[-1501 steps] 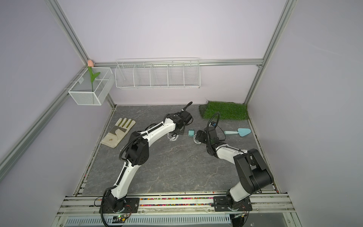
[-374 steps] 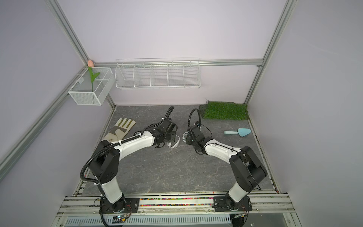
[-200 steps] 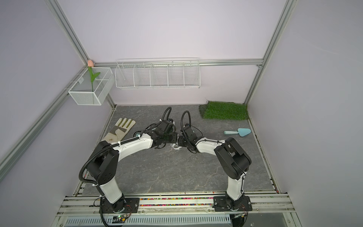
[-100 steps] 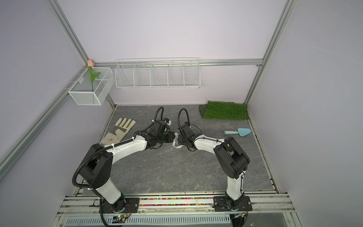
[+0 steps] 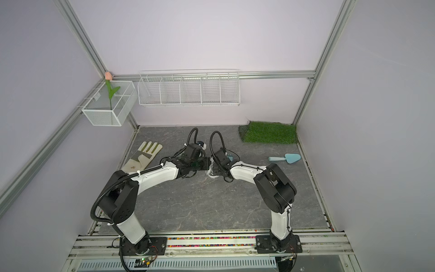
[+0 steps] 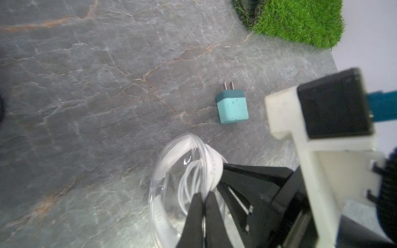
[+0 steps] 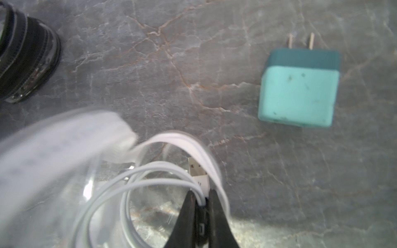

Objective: Pack away charging kits
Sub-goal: Place the charging cable in the storage bag.

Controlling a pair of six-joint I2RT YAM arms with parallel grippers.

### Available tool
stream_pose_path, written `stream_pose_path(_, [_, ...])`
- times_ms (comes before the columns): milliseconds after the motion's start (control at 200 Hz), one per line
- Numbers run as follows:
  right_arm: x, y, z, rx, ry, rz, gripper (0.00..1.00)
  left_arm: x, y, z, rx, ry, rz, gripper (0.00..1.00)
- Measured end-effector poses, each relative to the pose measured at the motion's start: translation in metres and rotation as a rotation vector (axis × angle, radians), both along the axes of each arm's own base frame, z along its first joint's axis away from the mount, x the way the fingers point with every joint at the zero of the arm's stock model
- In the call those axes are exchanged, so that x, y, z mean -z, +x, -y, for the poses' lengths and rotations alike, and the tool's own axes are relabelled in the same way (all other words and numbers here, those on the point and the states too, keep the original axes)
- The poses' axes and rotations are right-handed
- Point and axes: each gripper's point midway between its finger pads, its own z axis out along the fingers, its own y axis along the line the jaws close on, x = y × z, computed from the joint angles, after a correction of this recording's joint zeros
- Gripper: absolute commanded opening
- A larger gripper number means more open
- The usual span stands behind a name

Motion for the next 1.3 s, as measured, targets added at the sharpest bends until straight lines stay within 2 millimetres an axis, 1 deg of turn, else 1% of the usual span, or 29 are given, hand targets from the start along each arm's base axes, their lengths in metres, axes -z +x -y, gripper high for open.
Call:
stream_pose_path(75, [-0.002, 0.005, -0.005, 0.000, 0.004, 0.002, 0.09, 0.003, -0.001, 0.005, 0.011, -0.015, -0.010, 0.00])
stream_pose_path(160, [0.001, 0.007, -0.005, 0.005, -0.003, -0.004, 0.12, 0.005, 0.001, 0.008, 0.008, -0.029, -0.011, 0.00])
stream_pose_path(240, [0.006, 0.006, -0.003, 0.012, -0.011, -0.012, 0.20, 0.005, 0.001, 0.008, 0.007, -0.033, -0.013, 0.00])
stream_pose_path(350, [0.010, 0.006, 0.002, 0.028, -0.028, -0.012, 0.25, 0.005, 0.001, 0.008, 0.007, -0.031, -0.015, 0.00])
stream_pose_path(455, [0.013, 0.005, 0.005, 0.037, -0.031, -0.009, 0.36, 0.005, 0.001, 0.008, 0.007, -0.032, -0.016, 0.00])
stream_pose_path(555, [0.013, 0.004, 0.006, 0.035, -0.031, -0.004, 0.38, 0.005, 0.001, 0.008, 0.007, -0.033, -0.015, 0.00])
stream_pose_path(700, [0.001, 0.006, 0.004, 0.033, -0.002, 0.029, 0.45, 0.006, 0.001, 0.007, -0.001, -0.028, -0.016, 0.00])
stream_pose_path(895, [-0.032, 0.005, 0.007, 0.042, 0.065, 0.098, 0.61, 0.015, 0.006, -0.001, -0.043, 0.015, -0.014, 0.00])
stream_pose_path(1001, [-0.047, 0.005, 0.018, 0.063, 0.081, 0.131, 0.67, 0.018, 0.007, -0.005, -0.058, 0.035, -0.015, 0.00])
stream_pose_path(1096, [-0.053, 0.009, 0.032, 0.096, 0.082, 0.147, 0.72, 0.019, 0.007, -0.007, -0.065, 0.044, -0.014, 0.00])
stream_pose_path(1166, [-0.054, 0.017, 0.044, 0.131, 0.068, 0.160, 0.76, 0.019, 0.006, -0.008, -0.068, 0.053, -0.017, 0.00])
stream_pose_path(1231, [-0.053, 0.023, 0.057, 0.169, 0.046, 0.167, 0.76, 0.017, 0.004, -0.010, -0.074, 0.067, -0.016, 0.00])
stream_pose_path(1301, [-0.048, 0.031, 0.066, 0.197, 0.025, 0.162, 0.76, 0.013, 0.002, -0.013, -0.079, 0.079, -0.012, 0.00])
